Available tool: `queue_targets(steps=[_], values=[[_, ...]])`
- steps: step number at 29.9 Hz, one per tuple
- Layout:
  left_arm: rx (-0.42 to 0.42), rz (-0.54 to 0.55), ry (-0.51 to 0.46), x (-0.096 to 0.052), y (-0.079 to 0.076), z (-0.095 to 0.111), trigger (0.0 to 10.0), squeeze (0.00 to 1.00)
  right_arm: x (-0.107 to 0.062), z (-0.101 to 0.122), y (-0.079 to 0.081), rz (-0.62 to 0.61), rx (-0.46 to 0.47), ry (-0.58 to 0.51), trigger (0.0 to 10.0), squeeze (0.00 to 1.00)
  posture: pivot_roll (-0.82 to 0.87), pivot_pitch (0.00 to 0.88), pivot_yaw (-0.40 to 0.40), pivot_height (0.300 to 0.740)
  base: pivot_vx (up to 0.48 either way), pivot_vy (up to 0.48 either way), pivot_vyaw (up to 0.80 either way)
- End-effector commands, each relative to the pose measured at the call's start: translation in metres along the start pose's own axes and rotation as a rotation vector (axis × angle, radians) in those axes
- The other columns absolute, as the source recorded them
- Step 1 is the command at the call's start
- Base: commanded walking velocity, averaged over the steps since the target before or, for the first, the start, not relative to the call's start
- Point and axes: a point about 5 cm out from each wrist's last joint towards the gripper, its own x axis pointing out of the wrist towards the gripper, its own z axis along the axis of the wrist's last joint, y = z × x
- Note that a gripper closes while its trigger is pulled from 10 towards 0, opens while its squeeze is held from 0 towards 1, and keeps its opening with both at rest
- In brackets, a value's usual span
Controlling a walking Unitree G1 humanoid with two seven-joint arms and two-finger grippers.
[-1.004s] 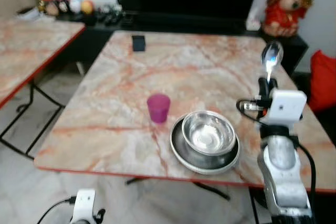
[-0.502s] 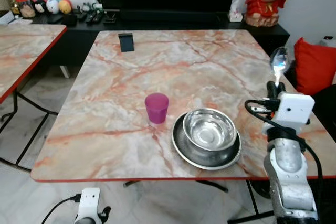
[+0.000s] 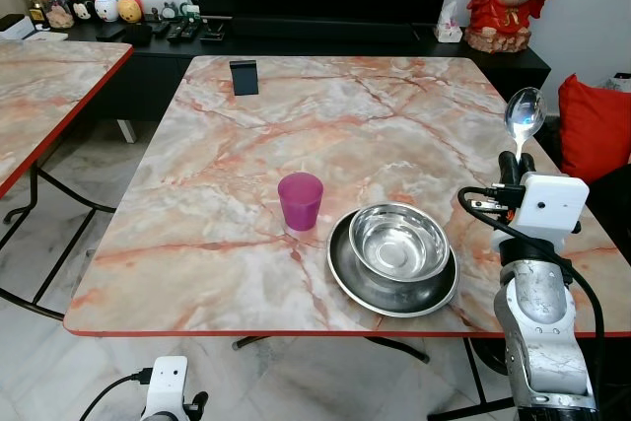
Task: Setting the table
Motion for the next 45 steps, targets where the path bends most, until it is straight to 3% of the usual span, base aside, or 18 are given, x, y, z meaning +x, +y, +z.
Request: queue_targets(steps=[1,11,30,39,42,45], values=[[-0.001,0.003,0.036,-0.001,0.001,-0.008,10.0,0.00,0.002,0.001,-0.001,-0.004,0.005,0.007,10.0,0.00,0.01,0.000,-0.006,0.740,0.000,0.000,0.00],[-0.003,0.003,0.037,-0.001,0.001,-0.008,10.0,0.00,0.003,0.000,0.000,-0.003,0.006,0.012,10.0,0.00,0.02,0.000,-0.007,0.740,0.000,0.000,0.00],[-0.003,0.005,0.024,-0.001,0.000,-0.005,10.0,0.00,0.003,-0.001,0.000,-0.003,0.007,0.018,10.0,0.00,0.02,0.000,-0.007,0.740,0.295,0.000,0.00],[-0.002,0.002,0.019,0.000,-0.001,-0.004,10.0,0.00,0.002,-0.001,-0.001,-0.004,0.005,0.022,10.0,0.00,0.02,0.000,-0.008,0.740,0.000,0.000,0.00],[-0.003,0.002,0.020,0.000,-0.001,-0.004,10.0,0.00,0.001,-0.003,-0.002,-0.008,-0.009,0.037,10.0,0.00,0.02,0.000,-0.008,0.740,0.000,0.000,0.00],[0.000,0.000,0.024,-0.001,-0.002,-0.005,10.0,0.00,0.000,-0.005,-0.017,-0.025,-0.082,0.099,10.0,0.00,0.01,0.000,-0.008,0.740,0.000,0.000,0.00]])
